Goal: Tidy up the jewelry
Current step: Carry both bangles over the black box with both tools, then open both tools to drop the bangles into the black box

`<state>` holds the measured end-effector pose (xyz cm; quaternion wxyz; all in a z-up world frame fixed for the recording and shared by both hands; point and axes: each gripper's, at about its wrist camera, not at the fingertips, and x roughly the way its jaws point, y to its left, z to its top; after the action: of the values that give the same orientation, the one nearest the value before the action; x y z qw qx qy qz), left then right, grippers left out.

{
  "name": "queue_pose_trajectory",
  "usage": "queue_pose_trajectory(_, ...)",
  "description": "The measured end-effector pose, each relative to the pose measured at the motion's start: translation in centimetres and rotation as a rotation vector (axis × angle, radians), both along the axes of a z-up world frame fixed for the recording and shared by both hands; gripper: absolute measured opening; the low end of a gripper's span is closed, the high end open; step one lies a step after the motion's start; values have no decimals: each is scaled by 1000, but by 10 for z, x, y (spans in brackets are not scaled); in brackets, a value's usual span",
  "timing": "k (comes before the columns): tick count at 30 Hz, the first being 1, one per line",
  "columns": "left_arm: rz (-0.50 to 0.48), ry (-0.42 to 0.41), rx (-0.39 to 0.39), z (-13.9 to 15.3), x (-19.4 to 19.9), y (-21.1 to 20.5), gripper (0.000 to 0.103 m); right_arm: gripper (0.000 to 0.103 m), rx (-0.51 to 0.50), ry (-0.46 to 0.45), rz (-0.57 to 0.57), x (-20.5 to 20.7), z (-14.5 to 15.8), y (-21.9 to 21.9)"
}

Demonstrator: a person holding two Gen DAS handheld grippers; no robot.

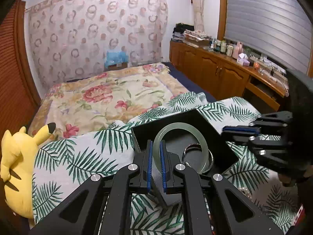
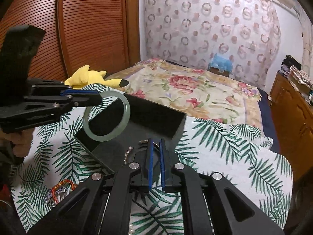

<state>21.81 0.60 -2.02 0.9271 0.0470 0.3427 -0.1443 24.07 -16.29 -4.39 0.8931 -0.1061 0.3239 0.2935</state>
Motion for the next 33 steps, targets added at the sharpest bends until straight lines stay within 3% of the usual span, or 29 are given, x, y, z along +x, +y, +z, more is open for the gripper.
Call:
queue_pose_trajectory(12, -52, 76, 84, -22, 11, -26, 7, 8, 6, -9, -29, -13, -1, -14)
queue_pose_trajectory(17, -61, 84, 59, -20, 7, -27, 8, 8, 6, -9, -41, -18, -1, -18)
queue_pose_trajectory(22, -56, 57, 24, -9, -16, -22, 10, 8, 24, -11, -60, -32, 1, -26)
queue_pose_trajectory(24, -51, 42, 1, -4, -30, -18, 25, 8, 33, -9, -63, -40, 0, -28)
queue_pose_trajectory(25, -51, 36, 0, -3, -34, -16, 27, 8, 38, -8, -66, -44, 0, -29)
queue_pose_trajectory(33, -35, 23, -17, -10, -87, -2, 27, 8, 59, 4, -70, -84, -8, -27)
